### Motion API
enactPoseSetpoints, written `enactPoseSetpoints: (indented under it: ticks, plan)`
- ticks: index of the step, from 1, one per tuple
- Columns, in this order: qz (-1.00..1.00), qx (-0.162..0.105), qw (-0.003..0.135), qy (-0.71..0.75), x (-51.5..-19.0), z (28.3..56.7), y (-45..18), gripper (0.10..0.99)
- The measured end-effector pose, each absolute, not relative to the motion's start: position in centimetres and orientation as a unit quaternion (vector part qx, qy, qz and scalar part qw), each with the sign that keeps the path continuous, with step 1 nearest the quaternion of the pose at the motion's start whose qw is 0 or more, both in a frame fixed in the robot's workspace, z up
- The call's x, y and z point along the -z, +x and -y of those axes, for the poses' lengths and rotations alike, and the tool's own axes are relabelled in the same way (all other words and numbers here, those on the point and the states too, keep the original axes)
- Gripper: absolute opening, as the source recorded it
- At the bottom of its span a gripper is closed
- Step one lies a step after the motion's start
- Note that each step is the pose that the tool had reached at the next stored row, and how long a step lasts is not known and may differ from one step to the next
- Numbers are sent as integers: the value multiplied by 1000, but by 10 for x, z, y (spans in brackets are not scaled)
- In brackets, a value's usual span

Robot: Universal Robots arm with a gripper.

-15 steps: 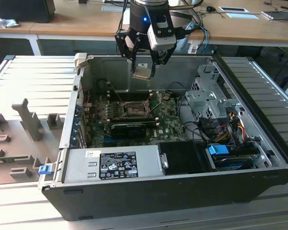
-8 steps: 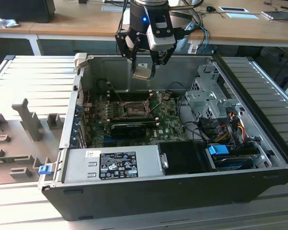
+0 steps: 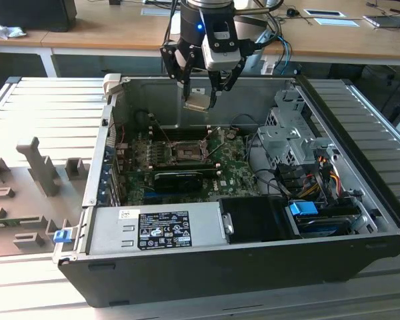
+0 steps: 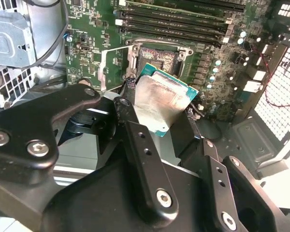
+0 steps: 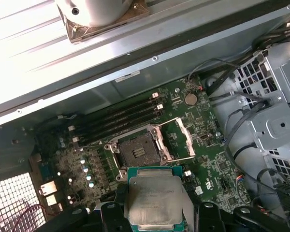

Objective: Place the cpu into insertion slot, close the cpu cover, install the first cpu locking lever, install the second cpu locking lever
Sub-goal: 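Place the cpu into insertion slot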

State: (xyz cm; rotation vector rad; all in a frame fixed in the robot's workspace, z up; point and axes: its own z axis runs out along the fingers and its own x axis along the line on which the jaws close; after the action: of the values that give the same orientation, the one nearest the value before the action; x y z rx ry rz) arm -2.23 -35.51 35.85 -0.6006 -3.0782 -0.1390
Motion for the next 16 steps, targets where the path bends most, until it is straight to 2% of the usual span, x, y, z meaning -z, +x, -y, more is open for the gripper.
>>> enactPoseSetpoints:
  ticks: [16]
  plan:
    - [972,44,-1,-229,-358,355,-22,533]
